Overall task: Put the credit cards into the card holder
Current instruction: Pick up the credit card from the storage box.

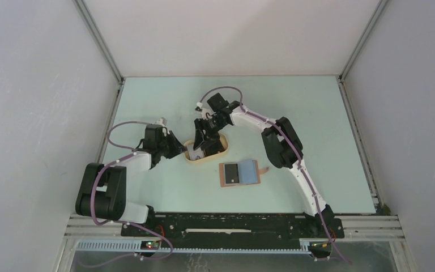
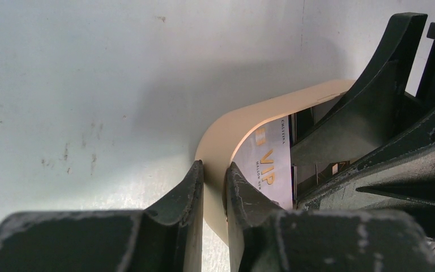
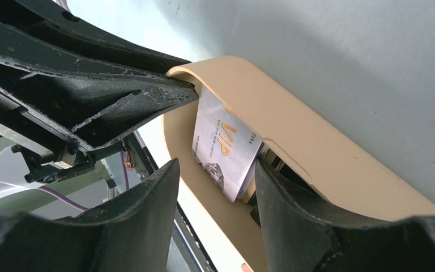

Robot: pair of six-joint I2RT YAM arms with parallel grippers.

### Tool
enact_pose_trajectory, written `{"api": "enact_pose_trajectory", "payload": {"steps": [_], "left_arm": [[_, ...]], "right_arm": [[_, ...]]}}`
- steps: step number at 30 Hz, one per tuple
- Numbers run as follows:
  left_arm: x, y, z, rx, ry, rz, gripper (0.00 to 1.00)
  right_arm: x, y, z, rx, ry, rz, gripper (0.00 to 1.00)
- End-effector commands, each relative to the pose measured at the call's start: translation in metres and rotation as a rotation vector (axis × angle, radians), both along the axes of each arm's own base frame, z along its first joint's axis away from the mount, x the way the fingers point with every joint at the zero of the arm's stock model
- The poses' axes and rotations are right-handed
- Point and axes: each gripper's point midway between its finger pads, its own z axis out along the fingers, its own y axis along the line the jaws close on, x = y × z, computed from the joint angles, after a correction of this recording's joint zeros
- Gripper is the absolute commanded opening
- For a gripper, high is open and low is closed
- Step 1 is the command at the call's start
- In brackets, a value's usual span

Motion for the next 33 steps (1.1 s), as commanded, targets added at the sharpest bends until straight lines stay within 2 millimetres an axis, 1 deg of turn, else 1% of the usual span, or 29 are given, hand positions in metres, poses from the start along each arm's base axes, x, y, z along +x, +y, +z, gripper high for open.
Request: {"api": "enact_pose_trajectory", "payload": {"steps": [1, 9, 19, 21, 26, 33], "left_arm": [[-0.004, -0.018, 0.006, -0.087, -0.004, -0.029, 0.16], [-0.004, -0.018, 0.006, -0.086, -0.002, -0.028, 0.15], [-0.004, -0.018, 0.008, -0.088, -0.008, -0.026, 0.15], [-0.004, -0.017, 0.009, -0.087, -0.01, -0.024, 0.15], [-0.004, -0.018, 0.01, -0.091, -0.012, -0.027, 0.15], [-0.005, -0.021, 0.011, -0.098, -0.014, -0.035, 0.15]], "right_arm": [[0.0, 0.005, 0.037, 0.078, -0.04, -0.002, 0.6], [-0.008, 0.007, 0.06, 0.142, -0.029, 0.026, 0.57], [-0.014, 0.01, 0.069, 0.177, -0.001, 0.04, 0.55], [-0.014, 0.01, 0.068, 0.179, -0.002, 0.04, 0.54], [-0.015, 0.011, 0.054, 0.143, 0.004, 0.029, 0.51], [-0.014, 0.015, 0.037, 0.105, 0.005, 0.015, 0.5]]}}
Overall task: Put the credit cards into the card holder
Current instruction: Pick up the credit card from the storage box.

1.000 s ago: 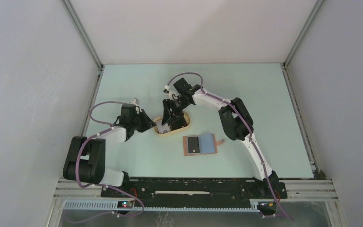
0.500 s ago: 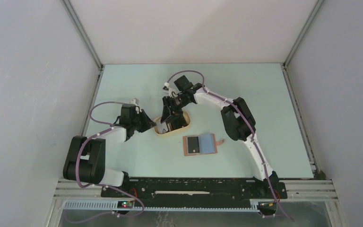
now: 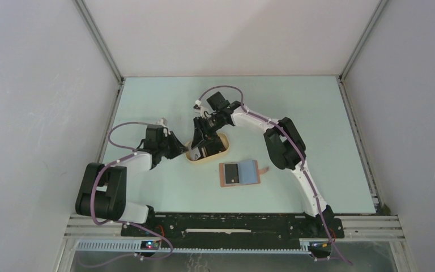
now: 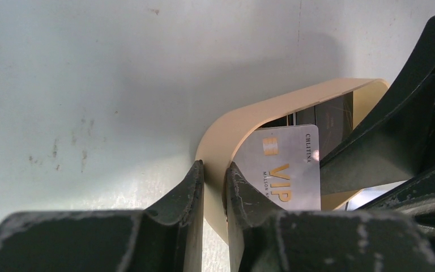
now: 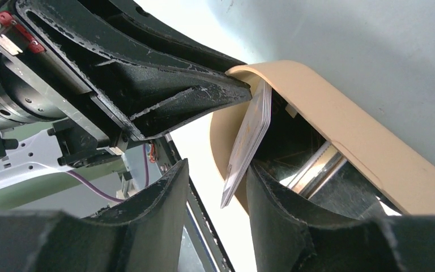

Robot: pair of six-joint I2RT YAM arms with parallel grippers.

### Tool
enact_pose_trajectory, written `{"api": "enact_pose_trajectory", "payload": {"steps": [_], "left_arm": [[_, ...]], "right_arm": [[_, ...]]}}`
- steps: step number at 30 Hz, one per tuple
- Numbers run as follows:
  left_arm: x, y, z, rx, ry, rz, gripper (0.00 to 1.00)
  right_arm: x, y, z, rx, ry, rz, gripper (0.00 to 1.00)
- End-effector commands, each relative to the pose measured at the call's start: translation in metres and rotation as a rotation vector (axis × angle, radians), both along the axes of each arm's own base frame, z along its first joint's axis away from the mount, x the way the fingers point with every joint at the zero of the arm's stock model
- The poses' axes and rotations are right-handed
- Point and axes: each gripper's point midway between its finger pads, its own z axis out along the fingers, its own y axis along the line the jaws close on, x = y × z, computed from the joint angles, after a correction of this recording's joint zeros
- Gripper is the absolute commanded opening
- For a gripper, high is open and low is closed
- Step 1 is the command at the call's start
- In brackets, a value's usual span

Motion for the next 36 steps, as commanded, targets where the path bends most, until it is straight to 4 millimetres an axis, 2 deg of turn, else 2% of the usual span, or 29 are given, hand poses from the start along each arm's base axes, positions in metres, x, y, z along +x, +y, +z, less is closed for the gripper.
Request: {"api": "enact_pose_trajectory", "payload": {"steps": [1, 5, 10, 13, 16, 22, 25, 29, 33, 36], "left_arm": [[-0.003, -0.018, 0.012, -0.084, -0.026, -0.039, 0.15], [-0.003, -0.019, 0.012, -0.087, -0.027, -0.042, 0.15], [-0.003, -0.019, 0.014, -0.09, -0.035, -0.041, 0.16], [-0.003, -0.019, 0.018, -0.09, -0.049, -0.036, 0.18], [-0.002, -0.018, 0.022, -0.092, -0.065, -0.032, 0.2], [-0.005, -0.016, 0.036, -0.097, -0.119, -0.021, 0.41], [-0.007, -0.012, 0.045, -0.094, -0.159, -0.007, 0.48], [-0.012, -0.007, 0.059, -0.08, -0.222, 0.003, 0.51], [-0.019, -0.011, 0.088, -0.122, -0.375, -0.029, 0.56], [-0.024, -0.018, 0.12, -0.199, -0.546, -0.055, 0.71]], "right_arm": [[-0.005, 0.008, 0.008, 0.006, -0.007, 0.0, 0.5], [-0.002, 0.008, 0.003, -0.013, -0.02, -0.012, 0.46], [0.008, -0.002, -0.009, -0.073, -0.058, -0.051, 0.21], [0.018, -0.011, -0.008, -0.08, -0.082, -0.075, 0.09], [0.024, -0.02, -0.002, -0.059, -0.098, -0.088, 0.02], [0.032, -0.032, 0.021, 0.023, -0.138, -0.079, 0.0], [0.038, -0.039, 0.031, 0.065, -0.141, -0.085, 0.0], [0.037, -0.046, 0.041, 0.108, -0.148, -0.065, 0.0], [0.033, -0.052, 0.059, 0.187, -0.161, -0.022, 0.0], [0.031, -0.059, 0.073, 0.26, -0.166, 0.013, 0.0]]}}
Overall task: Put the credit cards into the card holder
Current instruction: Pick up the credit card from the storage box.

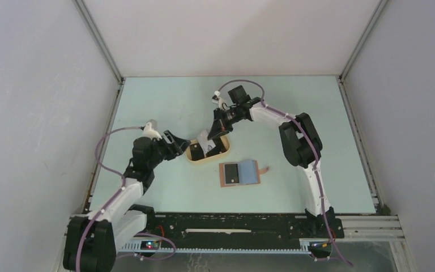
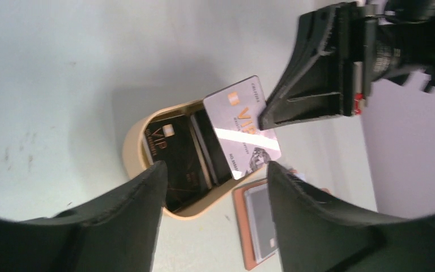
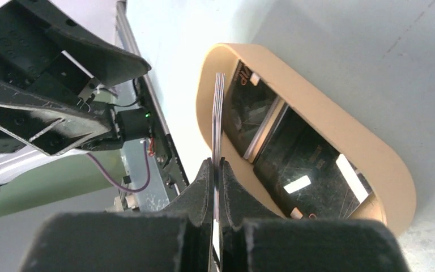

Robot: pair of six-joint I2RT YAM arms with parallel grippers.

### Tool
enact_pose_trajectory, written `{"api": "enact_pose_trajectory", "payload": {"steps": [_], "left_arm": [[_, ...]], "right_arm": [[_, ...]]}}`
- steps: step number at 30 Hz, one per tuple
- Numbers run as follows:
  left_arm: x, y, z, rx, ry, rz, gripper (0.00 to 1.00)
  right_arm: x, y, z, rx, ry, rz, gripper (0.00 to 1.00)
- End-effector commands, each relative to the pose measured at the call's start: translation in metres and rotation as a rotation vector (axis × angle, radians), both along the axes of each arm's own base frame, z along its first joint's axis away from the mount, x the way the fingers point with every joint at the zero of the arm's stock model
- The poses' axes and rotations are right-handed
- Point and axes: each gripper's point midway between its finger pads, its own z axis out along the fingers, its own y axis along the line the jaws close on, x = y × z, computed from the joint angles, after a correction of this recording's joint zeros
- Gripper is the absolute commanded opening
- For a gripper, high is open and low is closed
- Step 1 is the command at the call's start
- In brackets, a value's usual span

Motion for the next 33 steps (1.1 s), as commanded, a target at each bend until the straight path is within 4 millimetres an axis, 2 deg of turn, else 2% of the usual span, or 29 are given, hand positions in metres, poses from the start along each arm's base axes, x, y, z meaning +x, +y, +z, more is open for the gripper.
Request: {"api": "enact_pose_trajectory", "payload": {"steps": [1, 4, 9, 16, 23, 29, 33], "left_arm": [[-0.005, -0.012, 0.047, -0.101, -0.251, -0.05, 0.77], [-0.008, -0.02, 0.055, -0.154, -0.279, -0.088, 0.88], [-0.008, -0.04, 0.056, -0.283, -0.275, -0.18, 0.87], [0.001, -0.052, 0.045, -0.348, -0.23, -0.211, 0.76], [0.013, -0.064, 0.039, -0.425, -0.192, -0.235, 0.51], [0.015, -0.073, 0.034, -0.511, -0.169, -0.27, 0.36], [0.016, -0.074, 0.033, -0.511, -0.16, -0.276, 0.34]], "right_arm": [[-0.003, -0.004, 0.064, 0.199, -0.124, 0.093, 0.0], [-0.006, -0.007, 0.071, 0.257, -0.112, 0.114, 0.0], [-0.014, -0.005, 0.077, 0.312, -0.072, 0.155, 0.0], [-0.018, -0.004, 0.078, 0.335, -0.036, 0.163, 0.0], [-0.019, -0.003, 0.074, 0.341, -0.006, 0.162, 0.0], [-0.019, 0.0, 0.067, 0.322, 0.005, 0.152, 0.0], [-0.017, 0.001, 0.064, 0.309, 0.008, 0.143, 0.0]]}}
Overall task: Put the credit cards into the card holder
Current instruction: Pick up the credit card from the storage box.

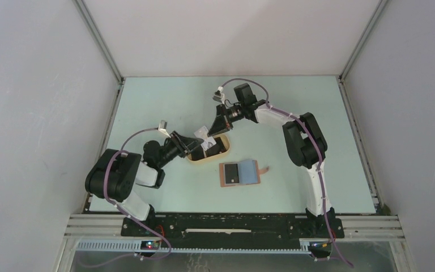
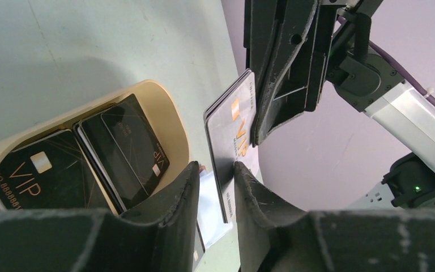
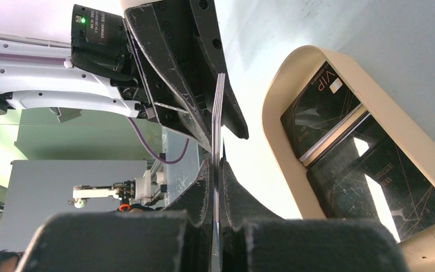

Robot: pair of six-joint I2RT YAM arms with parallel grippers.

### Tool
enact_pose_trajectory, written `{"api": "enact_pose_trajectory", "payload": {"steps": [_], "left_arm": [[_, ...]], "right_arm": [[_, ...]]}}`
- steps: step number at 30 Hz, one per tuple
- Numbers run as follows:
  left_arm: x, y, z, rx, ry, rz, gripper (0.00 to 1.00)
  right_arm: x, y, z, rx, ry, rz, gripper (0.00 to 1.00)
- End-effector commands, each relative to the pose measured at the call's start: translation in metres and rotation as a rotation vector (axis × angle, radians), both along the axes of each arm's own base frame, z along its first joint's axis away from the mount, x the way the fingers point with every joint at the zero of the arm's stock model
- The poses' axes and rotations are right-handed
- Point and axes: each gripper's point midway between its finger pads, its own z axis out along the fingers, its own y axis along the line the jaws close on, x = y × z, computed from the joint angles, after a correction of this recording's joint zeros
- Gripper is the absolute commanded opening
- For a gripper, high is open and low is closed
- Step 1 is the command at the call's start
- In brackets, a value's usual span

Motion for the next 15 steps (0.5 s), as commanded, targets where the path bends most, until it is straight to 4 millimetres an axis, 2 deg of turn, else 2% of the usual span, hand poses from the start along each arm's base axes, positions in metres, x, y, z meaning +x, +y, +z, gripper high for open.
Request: {"api": "enact_pose_trajectory", "payload": {"steps": [1, 5, 8, 13, 15], "left_arm": [[0.0056, -0.0096, 0.0304, -0.043, -0.105, -0.046, 0.34], [0.0058, -0.0128, 0.0299, -0.044, -0.102, -0.065, 0.37], [0.0061, -0.0129, 0.0294, -0.044, -0.101, -0.065, 0.35], [0.005, -0.0139, 0.027, -0.039, -0.089, -0.073, 0.14], [0.0031, -0.0141, 0.0265, -0.035, -0.091, -0.08, 0.11]], "right_arm": [[-0.0037, 0.0056, 0.013, 0.022, -0.014, 0.017, 0.0], [-0.0042, 0.0069, 0.0091, 0.012, -0.004, 0.017, 0.0], [-0.0046, 0.0078, 0.006, 0.003, -0.002, 0.016, 0.0], [-0.0048, 0.0079, 0.0042, -0.007, -0.014, 0.018, 0.0], [-0.0057, 0.0072, 0.0054, -0.005, -0.022, 0.024, 0.07]]}}
